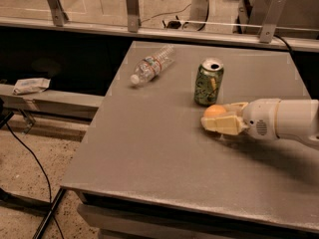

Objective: Move orange near green can

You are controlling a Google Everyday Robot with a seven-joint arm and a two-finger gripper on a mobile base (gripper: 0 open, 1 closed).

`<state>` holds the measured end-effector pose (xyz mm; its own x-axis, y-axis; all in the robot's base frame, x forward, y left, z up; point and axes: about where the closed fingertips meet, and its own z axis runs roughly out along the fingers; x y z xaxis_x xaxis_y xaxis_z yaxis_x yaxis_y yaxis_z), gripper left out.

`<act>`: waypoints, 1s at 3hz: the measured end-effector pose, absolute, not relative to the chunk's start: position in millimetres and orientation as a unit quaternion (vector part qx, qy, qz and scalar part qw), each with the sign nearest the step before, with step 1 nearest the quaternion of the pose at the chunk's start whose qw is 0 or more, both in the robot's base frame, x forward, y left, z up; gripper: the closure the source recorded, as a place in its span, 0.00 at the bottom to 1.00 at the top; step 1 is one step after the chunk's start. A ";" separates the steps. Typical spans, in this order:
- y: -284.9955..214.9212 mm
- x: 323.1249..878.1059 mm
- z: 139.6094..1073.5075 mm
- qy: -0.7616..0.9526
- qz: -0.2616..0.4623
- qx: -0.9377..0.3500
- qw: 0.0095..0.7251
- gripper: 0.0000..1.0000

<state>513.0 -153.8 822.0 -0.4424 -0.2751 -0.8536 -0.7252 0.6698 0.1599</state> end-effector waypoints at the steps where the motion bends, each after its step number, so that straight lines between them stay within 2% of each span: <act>1: -153.8 513.0 822.4 0.807 0.263 -0.310 0.428 0.66; 2: -153.7 513.0 822.7 0.807 0.263 -0.310 0.428 0.43; 3: -153.5 513.0 823.0 0.807 0.263 -0.310 0.428 0.11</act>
Offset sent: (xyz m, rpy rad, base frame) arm 0.0000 0.0000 0.0004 0.0000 -0.0001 0.0000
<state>513.0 -153.5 823.0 -0.4421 -0.2754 -0.8537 -0.7255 0.6694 0.1598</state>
